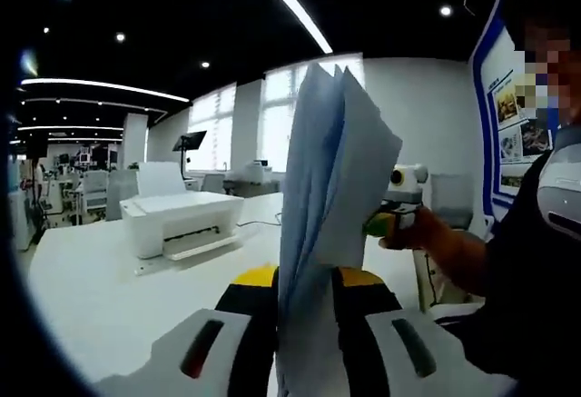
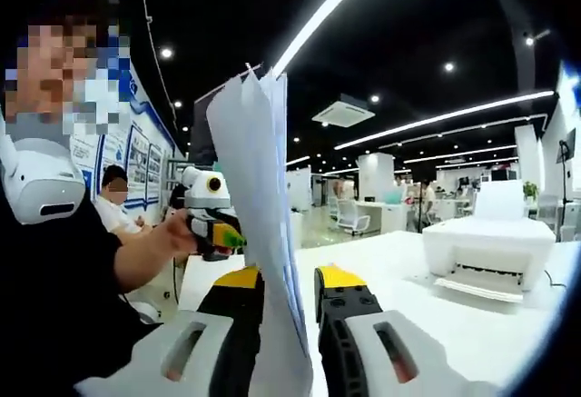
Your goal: Organize the stack of printing papers by aligning and flattening the scattered papers on the table
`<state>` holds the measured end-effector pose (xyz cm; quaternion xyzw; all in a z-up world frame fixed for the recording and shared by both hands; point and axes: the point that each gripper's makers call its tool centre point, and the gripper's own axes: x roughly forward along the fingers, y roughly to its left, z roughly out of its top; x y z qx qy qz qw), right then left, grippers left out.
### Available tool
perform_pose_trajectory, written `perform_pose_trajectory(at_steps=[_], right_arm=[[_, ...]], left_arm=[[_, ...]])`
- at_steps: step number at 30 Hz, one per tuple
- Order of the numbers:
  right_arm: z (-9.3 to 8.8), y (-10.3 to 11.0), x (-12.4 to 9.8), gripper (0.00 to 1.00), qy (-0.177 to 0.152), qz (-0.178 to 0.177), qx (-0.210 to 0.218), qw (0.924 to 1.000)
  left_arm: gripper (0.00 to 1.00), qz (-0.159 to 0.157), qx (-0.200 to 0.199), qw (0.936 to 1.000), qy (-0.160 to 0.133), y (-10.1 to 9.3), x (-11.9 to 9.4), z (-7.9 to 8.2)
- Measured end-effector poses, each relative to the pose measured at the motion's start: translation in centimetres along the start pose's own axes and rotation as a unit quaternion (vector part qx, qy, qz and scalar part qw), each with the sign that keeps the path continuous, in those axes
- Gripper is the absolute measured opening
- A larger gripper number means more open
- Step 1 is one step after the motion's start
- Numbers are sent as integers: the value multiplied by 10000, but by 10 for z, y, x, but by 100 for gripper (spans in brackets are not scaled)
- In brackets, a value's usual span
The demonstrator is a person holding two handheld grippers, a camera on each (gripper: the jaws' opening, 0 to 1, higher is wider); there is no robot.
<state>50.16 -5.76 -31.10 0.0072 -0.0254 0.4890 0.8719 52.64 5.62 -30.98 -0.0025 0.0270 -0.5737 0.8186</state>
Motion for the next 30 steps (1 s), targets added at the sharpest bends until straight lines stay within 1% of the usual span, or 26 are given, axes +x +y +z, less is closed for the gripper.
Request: perform_pose_trajectory(at_steps=[1, 2, 3, 4, 6, 11, 14, 17, 19, 21, 23, 25, 27, 28, 29, 30], right_arm=[[2, 0, -1, 14, -25, 23, 26, 10000], [4, 0, -3, 6, -49, 46, 52, 10000], [5, 3, -4, 0, -65, 135, 90, 9998], [5, 4, -4, 0, -75, 161, 79, 9998], [5, 2, -3, 0, -91, 93, -1, 9999], [5, 3, -3, 0, -87, 88, 26, 9999], [14, 6, -5, 0, -122, 126, 94, 9998], [27, 12, -9, 0, -176, 242, 295, 9991], [31, 15, -10, 0, -165, 281, 580, 9978], [31, 17, -12, 0, -115, 300, 856, 9958], [31, 22, -15, 0, -68, 416, 1192, 9920], [30, 27, -20, 0, -9, 562, 1549, 9863], [29, 28, -20, 0, 8, 579, 1585, 9857], [25, 34, -22, 0, 151, 624, 1680, 9837], [23, 37, -23, 0, 242, 632, 1691, 9833], [21, 39, -23, 0, 275, 619, 1679, 9835]], left_arm=[[19, -68, 39, 10000, 8, -2, 0, 0], [12, -137, 77, 9999, 16, -4, 0, 0], [7, -194, 74, 9998, 24, -6, 0, 0], [7, -198, 48, 9998, 9, -6, 1, 1], [7, -201, 109, 9997, 0, -6, 2, 0], [7, -178, 106, 9998, 17, -5, 3, 1], [7, -241, -48, 9997, 20, -10, 0, 7], [7, -345, -494, 9982, 40, -17, -3, 16], [7, -397, -577, 9975, 91, -22, -5, 21], [7, -472, -738, 9960, 153, -28, -6, 22], [7, -608, -994, 9928, 273, -38, -8, 19], [7, -709, -1178, 9897, 388, -45, -9, 17], [7, -724, -1192, 9894, 398, -46, -9, 16], [7, -771, -1252, 9881, 443, -50, -10, 14], [7, -781, -1297, 9873, 476, -51, -11, 13], [7, -787, -1325, 9867, 510, -52, -11, 9]])
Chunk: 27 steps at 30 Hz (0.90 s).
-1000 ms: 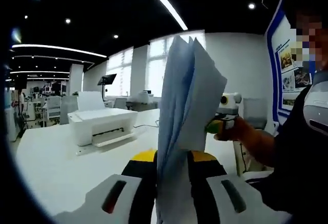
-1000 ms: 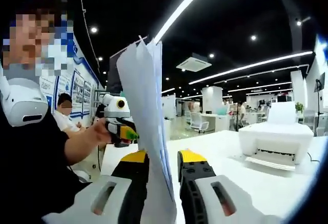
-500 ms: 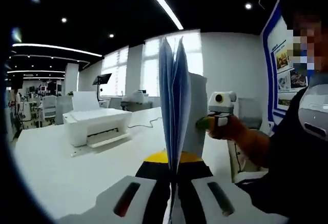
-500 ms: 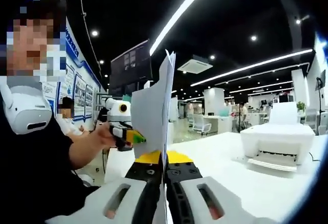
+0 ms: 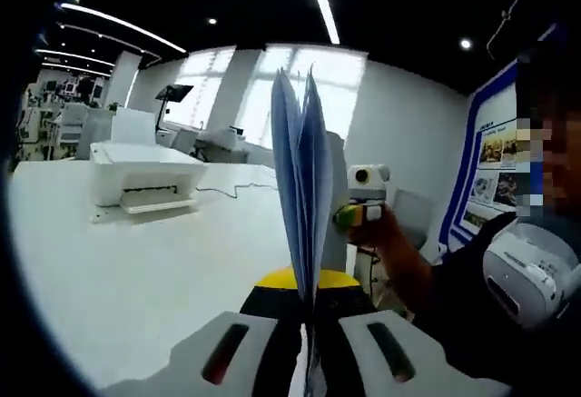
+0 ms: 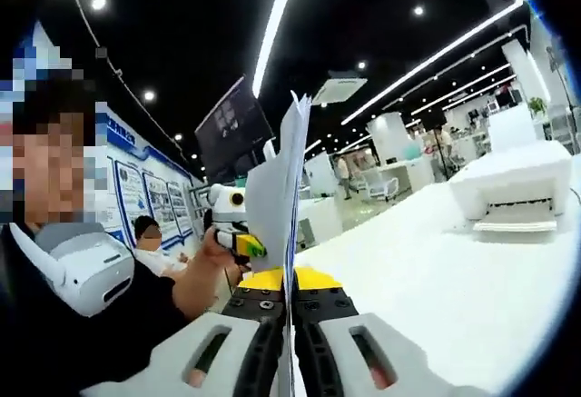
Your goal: Organize the stack of printing papers by aligning and flattening the scattered papers on the table
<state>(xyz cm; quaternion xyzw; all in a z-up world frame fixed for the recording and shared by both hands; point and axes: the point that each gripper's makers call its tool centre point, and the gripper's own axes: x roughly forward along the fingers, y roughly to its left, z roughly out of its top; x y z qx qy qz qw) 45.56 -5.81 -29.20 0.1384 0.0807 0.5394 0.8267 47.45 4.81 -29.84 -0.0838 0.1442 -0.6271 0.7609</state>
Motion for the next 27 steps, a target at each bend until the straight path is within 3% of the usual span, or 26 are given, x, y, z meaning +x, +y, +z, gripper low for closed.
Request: perform_pose_trajectory(at_steps=[3, 6, 9, 18, 27], right_arm=[[-11, -2, 0, 0, 124, -30, 336, 9994], [-27, -23, 4, 0, 198, -118, 713, 9972], [-36, -41, 8, 0, 190, -192, 830, 9962], [-60, -96, 20, 0, 433, -729, 678, 9941], [-72, -126, 20, 0, 485, -913, 748, 9918]], left_arm=[[7, -105, -478, 9988, 96, 5, 2, -14], [7, -289, -1080, 9937, 112, 21, 7, -28], [7, -225, -1210, 9923, 111, 39, 12, -36], [7, 176, -1231, 9917, 332, 88, 32, -56], [7, 351, -1143, 9917, 482, 113, 47, -66]])
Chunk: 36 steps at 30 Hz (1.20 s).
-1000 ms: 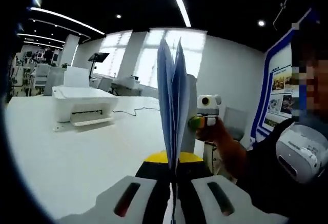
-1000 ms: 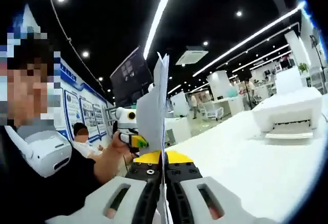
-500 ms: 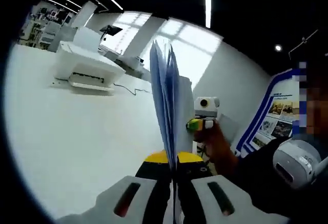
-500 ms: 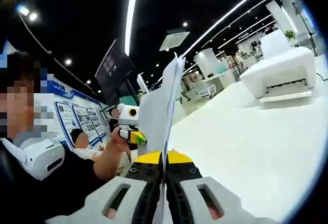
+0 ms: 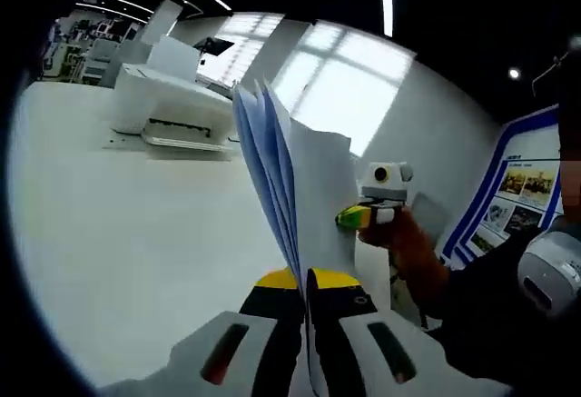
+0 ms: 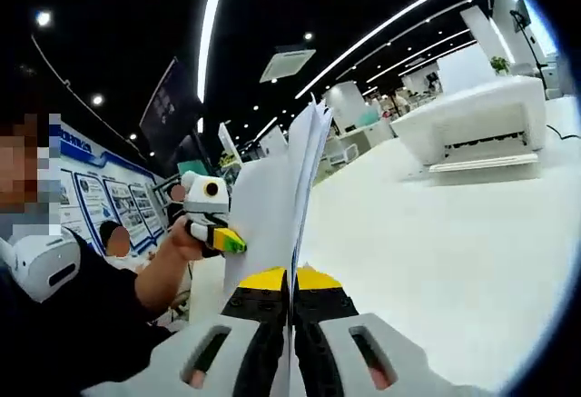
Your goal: Organize the stack of printing papers by aligning and flattening the scattered papers on the table
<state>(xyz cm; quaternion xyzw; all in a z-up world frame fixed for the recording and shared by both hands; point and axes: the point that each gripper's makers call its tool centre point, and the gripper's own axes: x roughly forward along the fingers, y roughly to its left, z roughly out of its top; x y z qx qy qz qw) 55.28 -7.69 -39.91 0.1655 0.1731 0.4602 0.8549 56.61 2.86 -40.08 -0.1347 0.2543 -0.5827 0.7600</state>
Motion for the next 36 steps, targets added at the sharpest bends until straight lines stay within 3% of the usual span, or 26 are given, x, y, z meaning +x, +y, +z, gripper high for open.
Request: perform_pose_trajectory(at_steps=[15, 25, 36], right_arm=[[-21, -56, 22, 0, 364, -512, -335, 9975], [-23, -71, 30, 0, 190, -838, -703, 9938], [-34, -83, 35, 0, 513, -1182, -968, 9869]], left_arm=[[7, 450, 227, 9984, 240, 50, 24, -17], [7, 810, 631, 9947, 82, 75, 30, -16], [13, 1276, 1010, 9862, 316, 91, 33, -28]])
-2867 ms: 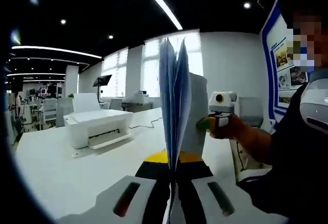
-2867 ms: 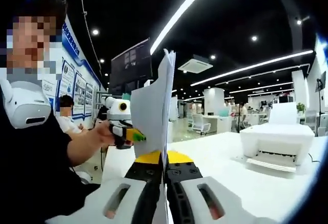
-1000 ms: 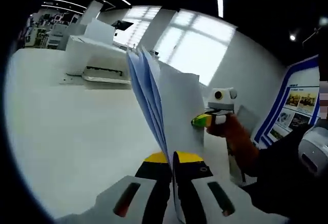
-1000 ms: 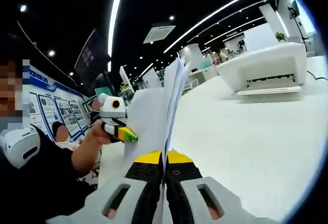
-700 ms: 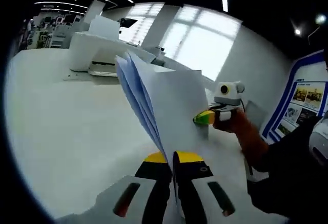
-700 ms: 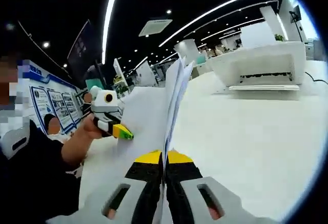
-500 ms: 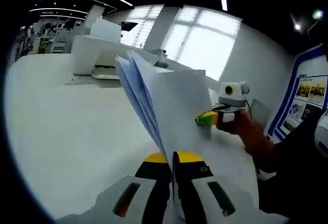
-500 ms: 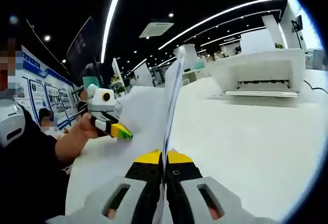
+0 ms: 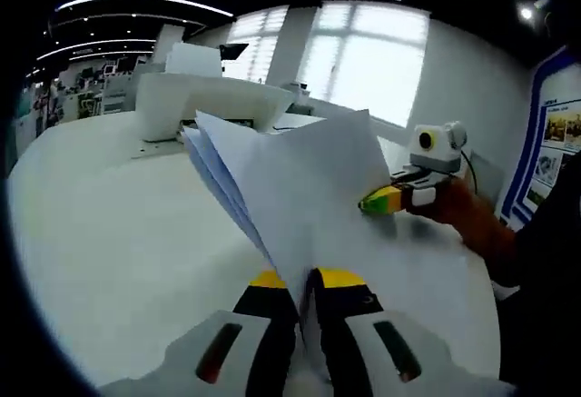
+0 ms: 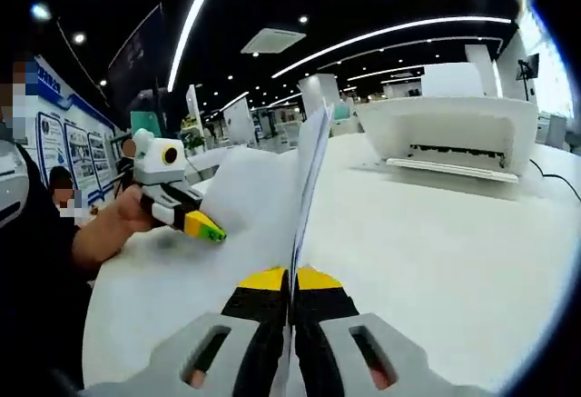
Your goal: Organize the stack of printing papers by aligning and flattening the scattered papers on the table
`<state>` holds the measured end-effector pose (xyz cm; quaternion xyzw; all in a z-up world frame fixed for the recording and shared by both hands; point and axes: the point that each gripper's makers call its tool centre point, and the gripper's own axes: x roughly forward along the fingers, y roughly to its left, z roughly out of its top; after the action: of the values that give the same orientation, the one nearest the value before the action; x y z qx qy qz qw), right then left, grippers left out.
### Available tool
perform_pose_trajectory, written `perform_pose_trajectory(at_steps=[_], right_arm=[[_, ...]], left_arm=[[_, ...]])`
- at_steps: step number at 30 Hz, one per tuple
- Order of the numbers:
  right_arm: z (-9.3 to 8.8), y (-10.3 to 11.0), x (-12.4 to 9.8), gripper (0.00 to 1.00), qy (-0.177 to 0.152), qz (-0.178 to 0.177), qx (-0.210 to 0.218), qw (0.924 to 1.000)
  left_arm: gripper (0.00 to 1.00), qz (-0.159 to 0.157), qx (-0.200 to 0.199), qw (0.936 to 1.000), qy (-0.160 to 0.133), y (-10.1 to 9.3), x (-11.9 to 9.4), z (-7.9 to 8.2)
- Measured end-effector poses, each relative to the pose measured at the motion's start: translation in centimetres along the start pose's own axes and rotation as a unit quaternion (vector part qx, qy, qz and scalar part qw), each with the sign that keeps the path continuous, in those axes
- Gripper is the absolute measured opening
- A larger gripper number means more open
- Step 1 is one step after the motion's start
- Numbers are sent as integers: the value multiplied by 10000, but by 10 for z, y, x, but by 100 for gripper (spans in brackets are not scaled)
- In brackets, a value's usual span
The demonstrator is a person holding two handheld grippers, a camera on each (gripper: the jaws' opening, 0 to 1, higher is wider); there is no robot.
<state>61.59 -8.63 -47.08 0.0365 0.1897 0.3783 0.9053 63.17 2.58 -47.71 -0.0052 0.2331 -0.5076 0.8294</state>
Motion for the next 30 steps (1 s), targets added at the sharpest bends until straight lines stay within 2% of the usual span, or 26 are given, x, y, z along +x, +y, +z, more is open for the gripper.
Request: perform_pose_trajectory(at_steps=[15, 19, 30], right_arm=[[-14, -11, 7, 0, 304, -340, -289, 9985], [-17, -14, 8, 0, 352, -405, -318, 9981], [-24, -18, 10, 1, 500, -473, -519, 9963]], left_arm=[[24, 481, 465, 9976, 154, 11, 7, -9], [27, 557, 453, 9973, 120, 14, 7, -8], [33, 878, 958, 9915, 79, 17, 6, -5]])
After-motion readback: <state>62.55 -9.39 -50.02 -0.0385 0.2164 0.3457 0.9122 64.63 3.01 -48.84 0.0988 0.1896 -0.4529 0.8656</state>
